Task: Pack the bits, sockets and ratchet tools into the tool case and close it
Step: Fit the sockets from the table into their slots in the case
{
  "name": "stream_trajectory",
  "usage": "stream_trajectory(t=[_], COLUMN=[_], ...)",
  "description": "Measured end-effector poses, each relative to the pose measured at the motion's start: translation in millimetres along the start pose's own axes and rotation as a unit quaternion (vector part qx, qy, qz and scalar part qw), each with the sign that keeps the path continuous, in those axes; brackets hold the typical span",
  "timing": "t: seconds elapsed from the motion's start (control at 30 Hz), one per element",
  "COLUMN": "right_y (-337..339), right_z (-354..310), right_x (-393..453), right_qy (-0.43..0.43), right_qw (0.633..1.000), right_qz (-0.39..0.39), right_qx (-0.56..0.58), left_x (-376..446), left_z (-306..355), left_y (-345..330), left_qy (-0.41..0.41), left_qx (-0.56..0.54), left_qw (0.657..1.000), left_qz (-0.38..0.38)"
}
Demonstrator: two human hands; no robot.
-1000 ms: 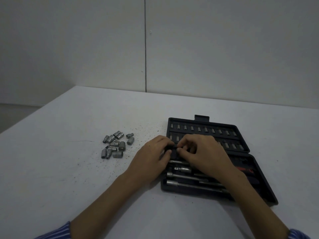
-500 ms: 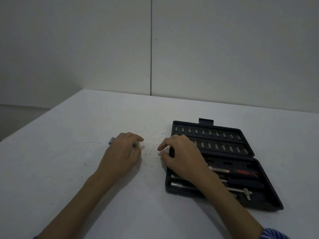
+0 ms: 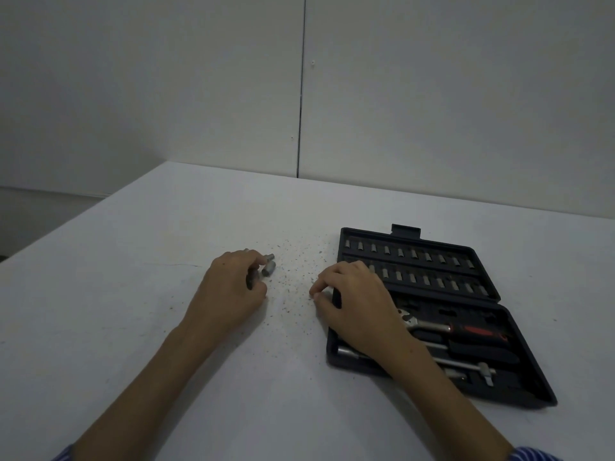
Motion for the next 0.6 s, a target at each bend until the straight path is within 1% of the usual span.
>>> stream_trajectory(t=[0.33,0.5,0.6], right_y=[1.3,4.8,9.6], right_z=[0.5,1.1,3.7], right_x=[0.4,1.1,0.5], right_qy=[0.001,-0.001,-0.007], right_qw=[1.0,0.999,0.998], right_qz=[0.001,-0.007,-0.006], right_qx=[0.008,0.031,0.057], left_x=[-2.9,-3.8,-4.7], left_z=[15.1,35.2,47.4], left_y=[8.4,9.4,6.2], left_qy=[-0.06,-0.097,-0.112], left_qx=[-0.009,-0.036,-0.06], left_qw=[0.998,0.994,0.992], left_qz=[0.013,0.024,0.016])
Point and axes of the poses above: each hand's wrist, its own x-axis towards the middle knuckle, its own y-axis out of the back of the hand, z = x × y, the point moved 9 cm from there along x, towards the middle knuckle, and after that the axes turned 2 degrees about y, right-handed, at the moved point
